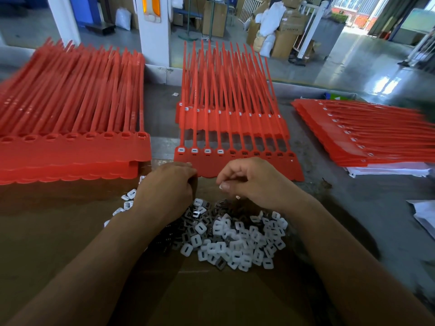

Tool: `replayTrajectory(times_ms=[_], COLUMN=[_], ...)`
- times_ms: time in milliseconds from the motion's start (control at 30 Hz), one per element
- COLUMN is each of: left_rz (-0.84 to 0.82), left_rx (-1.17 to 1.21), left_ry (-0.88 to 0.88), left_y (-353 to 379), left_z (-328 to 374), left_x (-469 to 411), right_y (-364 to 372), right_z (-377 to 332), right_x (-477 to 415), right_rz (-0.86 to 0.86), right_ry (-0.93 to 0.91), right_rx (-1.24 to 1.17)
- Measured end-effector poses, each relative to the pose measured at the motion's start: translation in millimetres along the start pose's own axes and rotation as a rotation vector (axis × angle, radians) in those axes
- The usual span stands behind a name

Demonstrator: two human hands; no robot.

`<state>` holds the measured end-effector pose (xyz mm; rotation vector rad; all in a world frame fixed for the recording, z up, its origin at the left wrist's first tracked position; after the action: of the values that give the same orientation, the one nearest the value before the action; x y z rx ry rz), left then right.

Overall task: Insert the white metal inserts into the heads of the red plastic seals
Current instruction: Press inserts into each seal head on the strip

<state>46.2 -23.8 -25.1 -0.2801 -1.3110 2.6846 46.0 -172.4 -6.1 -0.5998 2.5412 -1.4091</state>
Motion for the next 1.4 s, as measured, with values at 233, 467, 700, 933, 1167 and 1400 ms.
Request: replayTrajectory(times_ms=[233, 467, 700, 933, 1167, 1400], left_rz=[0.002, 0.016, 0.022, 0.032, 0.037, 0.027], left_rx=[0.015, 0.022, 0.024, 0.019, 0.012, 0.01], left_ry=[0.006, 0.025, 0.031, 0.029, 0.034, 0.037], left_y=[-0.2, -1.8, -1.9, -1.5, -1.3, -1.3], left_z=[-0.5, 0.8, 1.2, 0.6, 0.3, 0.6], left_x=[0.6, 2.4, 2.5, 1.7, 2.3, 1.4], right_y=[-12.0, -28.0, -22.5, -16.5, -16.1, -20.6], right_z=[19.8, 51.1, 57.5, 58.0, 58.2, 59.3], right_x=[-11.1, -39.2, -56.6, -61.3, -66.2, -67.0], right_rz=[0.151, 0.329, 0.36, 0.296, 0.301, 0.341], right_ry=[0.1, 0.295, 0.343, 0.375, 0.391, 0.438], right_rx=[0.007, -0.031, 0.072, 0.103, 0.166, 0.079])
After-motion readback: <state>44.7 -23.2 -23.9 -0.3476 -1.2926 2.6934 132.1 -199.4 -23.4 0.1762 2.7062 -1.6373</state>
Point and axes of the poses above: each hand's wrist, its own x-axis away from the middle knuckle, its own y-axis out of the palm, z = x × y, the point moved 4 cm from there along -x, towards the middle knuckle, and after that the axes turned 14 degrees about x, right-handed, at the moved point
